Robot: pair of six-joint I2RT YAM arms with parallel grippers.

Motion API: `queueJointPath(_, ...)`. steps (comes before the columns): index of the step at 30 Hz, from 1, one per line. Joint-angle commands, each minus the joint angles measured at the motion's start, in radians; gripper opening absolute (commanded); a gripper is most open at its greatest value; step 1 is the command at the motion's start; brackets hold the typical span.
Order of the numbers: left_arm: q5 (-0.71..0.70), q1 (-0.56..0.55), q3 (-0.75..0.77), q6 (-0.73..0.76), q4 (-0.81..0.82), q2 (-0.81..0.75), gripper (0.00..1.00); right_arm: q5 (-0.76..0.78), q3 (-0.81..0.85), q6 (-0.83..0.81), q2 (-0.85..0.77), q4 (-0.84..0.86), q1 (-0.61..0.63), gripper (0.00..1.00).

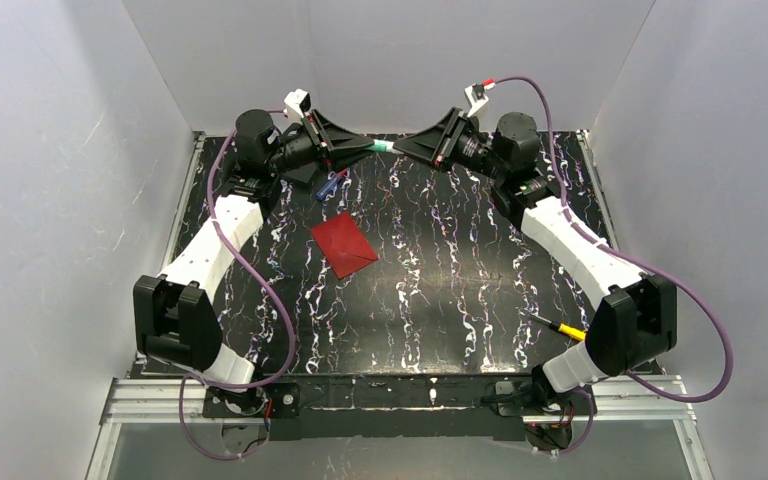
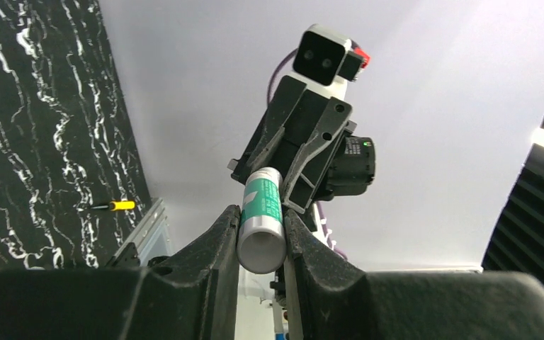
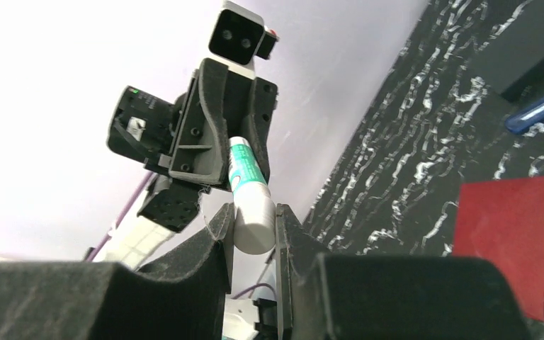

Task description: Place the letter into the envelope and seal it

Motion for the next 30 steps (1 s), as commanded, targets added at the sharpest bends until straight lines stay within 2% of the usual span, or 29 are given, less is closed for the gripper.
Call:
queueJointPath(1, 0.07, -0.021, 0.053, -0.069, 0.121, -0.028, 0.0, -0.075, -0.01, 0.14, 0.007, 0.213, 0.016, 0.11)
queueJointPath(6, 0.081, -0.027, 0.06, -0.063, 0.159, -0.024, 0.0, -0.146, 0.01, 0.224, 0.039, 0.319, 0.016, 0.1)
queueJointPath(12, 0.091, -0.032, 0.054, -0.054, 0.186, -0.027, 0.0, -0.182, 0.05, 0.23, 0.056, 0.298, 0.016, 0.09)
queueJointPath(17, 0.11, -0.051, 0.061, -0.033, 0.208, -0.014, 0.0, -0.183, 0.058, 0.278, 0.073, 0.35, 0.021, 0.01)
queueJointPath(21, 0.104, -0.076, 0.054, 0.045, 0.21, -0.011, 0.0, -0.214, 0.087, 0.281, 0.108, 0.262, 0.029, 0.01)
queueJointPath(25, 0.102, -0.109, 0.047, 0.082, 0.21, 0.011, 0.0, -0.2, 0.064, 0.315, 0.131, 0.303, 0.044, 0.01)
queueJointPath(30, 0.131, -0.153, 0.035, 0.095, 0.211, 0.047, 0.0, -0.195, 0.116, 0.248, 0.163, 0.233, 0.084, 0.01)
